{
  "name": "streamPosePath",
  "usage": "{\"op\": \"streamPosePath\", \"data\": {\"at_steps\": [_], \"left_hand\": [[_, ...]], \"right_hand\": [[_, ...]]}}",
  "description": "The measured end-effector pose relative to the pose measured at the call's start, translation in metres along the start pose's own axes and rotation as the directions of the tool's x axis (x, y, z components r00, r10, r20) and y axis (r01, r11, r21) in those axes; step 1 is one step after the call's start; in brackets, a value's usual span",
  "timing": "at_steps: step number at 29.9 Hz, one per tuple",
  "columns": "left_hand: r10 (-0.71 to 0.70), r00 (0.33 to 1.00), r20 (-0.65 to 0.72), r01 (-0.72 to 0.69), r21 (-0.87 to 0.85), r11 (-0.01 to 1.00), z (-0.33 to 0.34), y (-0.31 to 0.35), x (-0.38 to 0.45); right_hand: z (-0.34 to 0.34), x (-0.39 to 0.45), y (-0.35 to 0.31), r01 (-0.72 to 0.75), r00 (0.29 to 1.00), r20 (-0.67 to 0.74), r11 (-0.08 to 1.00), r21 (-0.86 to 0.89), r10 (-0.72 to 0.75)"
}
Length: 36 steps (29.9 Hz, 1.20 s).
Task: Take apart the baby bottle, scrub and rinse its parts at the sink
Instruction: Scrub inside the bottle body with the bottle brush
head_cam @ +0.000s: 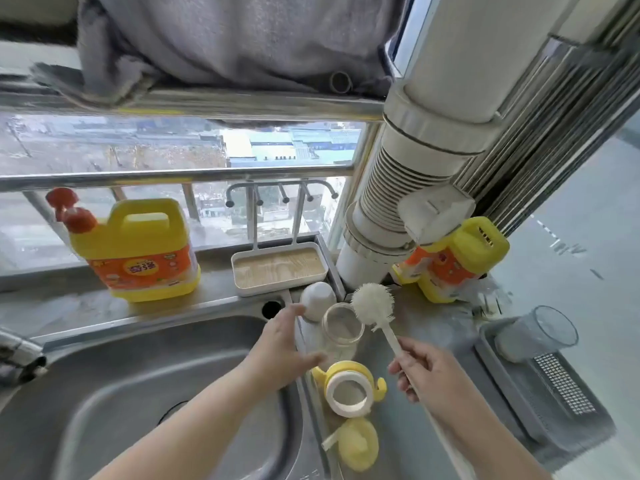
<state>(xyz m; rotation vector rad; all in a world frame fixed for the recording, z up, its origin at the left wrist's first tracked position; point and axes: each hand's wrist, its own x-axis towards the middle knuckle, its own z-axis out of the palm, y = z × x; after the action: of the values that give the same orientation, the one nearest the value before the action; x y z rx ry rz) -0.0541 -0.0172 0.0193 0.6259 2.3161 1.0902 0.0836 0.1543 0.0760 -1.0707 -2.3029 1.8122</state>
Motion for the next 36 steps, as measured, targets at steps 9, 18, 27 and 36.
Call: {"op": "streamPosePath", "data": {"at_steps": [9,18,27,36], "left_hand": [[-0.105,0.993,-0.057,0.107,0.022,0.994,0.067,0.007,0.053],[-0.006,0.982,-0.19,-0.022,-0.146,0.989,0.055,0.01,0.042],[0.055,0.964,-0.259,-0.076,-0.073,0.994,-0.026,-0.013,-0.014],[-0.076,0.981,-0.176,0.091,0.078,0.993,-0.097,-0.073,-0.084]], "right_hand": [[-0.05,0.022,0.028,-0.057,0.998,0.039,0.998,-0.02,0.057],[-0.054,0.04,0.017,-0.042,0.994,0.106,0.999,0.034,0.038],[-0.007,0.036,-0.033,0.145,0.935,0.341,0.982,-0.117,-0.098],[0.112,0.006,-0.093,0.635,0.769,0.608,0.35,-0.688,-0.198]]}}
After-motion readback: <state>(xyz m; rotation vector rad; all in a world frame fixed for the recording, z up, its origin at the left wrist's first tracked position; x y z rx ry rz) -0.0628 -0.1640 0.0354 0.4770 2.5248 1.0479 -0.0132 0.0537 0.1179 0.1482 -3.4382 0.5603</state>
